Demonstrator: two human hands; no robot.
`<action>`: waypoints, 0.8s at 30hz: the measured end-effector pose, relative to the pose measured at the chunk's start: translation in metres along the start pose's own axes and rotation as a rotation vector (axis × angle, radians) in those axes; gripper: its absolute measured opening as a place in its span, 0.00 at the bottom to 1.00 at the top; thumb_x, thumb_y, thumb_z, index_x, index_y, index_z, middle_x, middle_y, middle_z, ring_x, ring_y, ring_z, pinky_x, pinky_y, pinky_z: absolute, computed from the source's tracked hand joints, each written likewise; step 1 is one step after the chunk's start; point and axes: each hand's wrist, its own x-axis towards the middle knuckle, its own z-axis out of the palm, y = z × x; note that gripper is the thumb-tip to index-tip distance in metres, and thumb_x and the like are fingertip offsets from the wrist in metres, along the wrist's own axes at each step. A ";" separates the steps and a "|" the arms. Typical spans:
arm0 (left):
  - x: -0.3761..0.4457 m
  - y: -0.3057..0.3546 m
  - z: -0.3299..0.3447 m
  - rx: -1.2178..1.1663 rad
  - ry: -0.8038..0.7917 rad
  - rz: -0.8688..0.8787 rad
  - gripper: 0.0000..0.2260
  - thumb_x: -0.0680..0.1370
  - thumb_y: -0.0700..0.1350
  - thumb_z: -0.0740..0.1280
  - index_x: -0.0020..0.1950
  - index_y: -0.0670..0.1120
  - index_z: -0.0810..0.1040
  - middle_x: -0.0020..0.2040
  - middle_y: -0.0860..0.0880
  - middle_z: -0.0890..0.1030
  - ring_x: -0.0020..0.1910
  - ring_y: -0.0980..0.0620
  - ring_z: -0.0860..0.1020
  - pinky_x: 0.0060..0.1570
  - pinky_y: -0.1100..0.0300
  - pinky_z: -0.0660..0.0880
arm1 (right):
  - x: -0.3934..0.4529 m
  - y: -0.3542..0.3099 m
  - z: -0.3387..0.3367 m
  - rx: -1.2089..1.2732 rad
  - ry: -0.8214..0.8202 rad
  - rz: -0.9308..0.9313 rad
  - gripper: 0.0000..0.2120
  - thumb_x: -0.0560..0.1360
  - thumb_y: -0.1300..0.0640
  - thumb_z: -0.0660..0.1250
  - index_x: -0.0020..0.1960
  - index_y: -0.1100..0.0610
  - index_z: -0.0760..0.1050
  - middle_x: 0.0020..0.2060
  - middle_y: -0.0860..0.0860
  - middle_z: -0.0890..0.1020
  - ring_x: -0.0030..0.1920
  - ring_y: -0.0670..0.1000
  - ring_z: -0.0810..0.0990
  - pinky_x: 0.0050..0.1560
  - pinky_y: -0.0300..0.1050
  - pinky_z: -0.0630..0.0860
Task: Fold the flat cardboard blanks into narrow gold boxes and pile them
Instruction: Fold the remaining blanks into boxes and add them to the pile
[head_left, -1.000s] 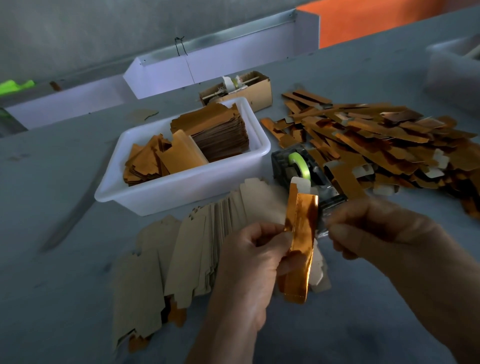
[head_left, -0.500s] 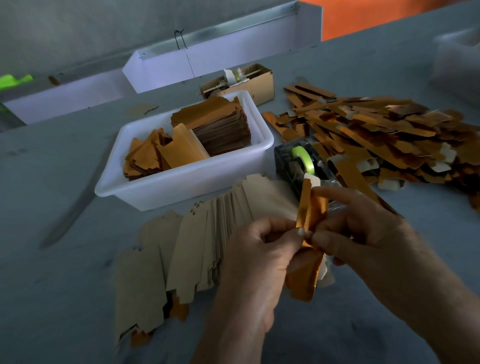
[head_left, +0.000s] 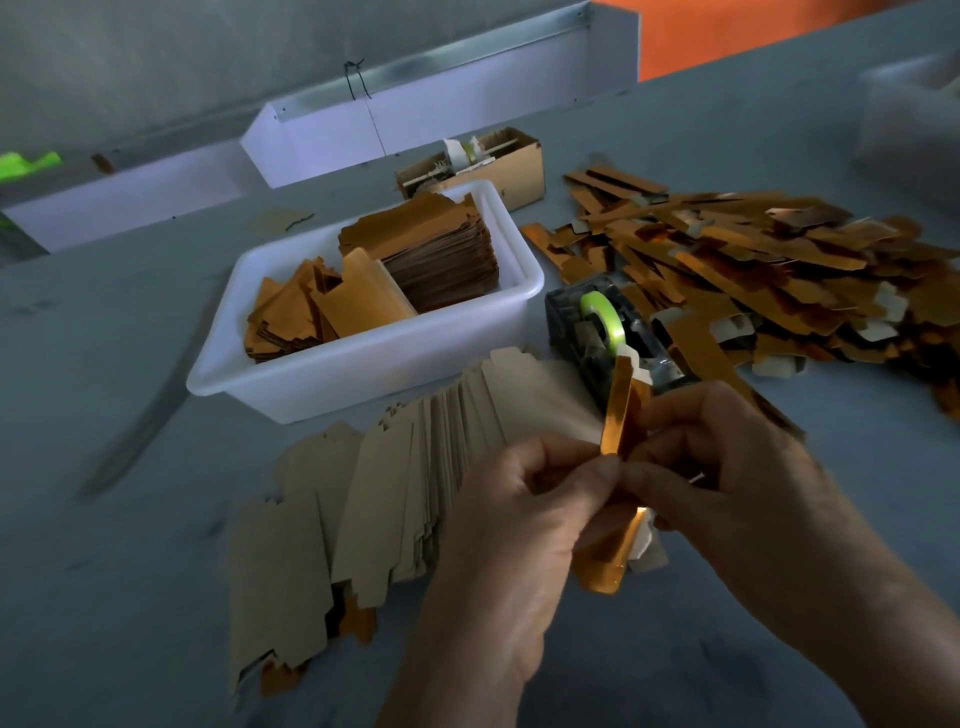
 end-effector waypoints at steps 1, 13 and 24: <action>0.000 -0.001 0.001 0.013 0.036 0.008 0.03 0.75 0.41 0.70 0.46 0.43 0.83 0.42 0.46 0.86 0.43 0.49 0.85 0.46 0.54 0.81 | 0.000 -0.001 0.001 -0.011 0.005 0.002 0.12 0.69 0.54 0.72 0.46 0.45 0.70 0.37 0.35 0.81 0.38 0.37 0.79 0.37 0.35 0.74; -0.008 -0.006 0.020 0.112 0.239 0.171 0.08 0.75 0.35 0.69 0.38 0.44 0.82 0.35 0.44 0.84 0.37 0.45 0.84 0.43 0.49 0.82 | -0.008 -0.024 0.002 -0.392 0.116 0.068 0.13 0.71 0.46 0.69 0.45 0.44 0.63 0.35 0.40 0.76 0.36 0.41 0.75 0.34 0.39 0.73; -0.014 0.007 0.010 0.138 0.187 0.138 0.06 0.74 0.40 0.71 0.46 0.51 0.80 0.37 0.52 0.83 0.36 0.53 0.83 0.35 0.60 0.80 | -0.010 -0.011 -0.006 0.182 -0.011 0.129 0.20 0.53 0.36 0.64 0.41 0.45 0.79 0.38 0.37 0.82 0.41 0.35 0.78 0.39 0.35 0.69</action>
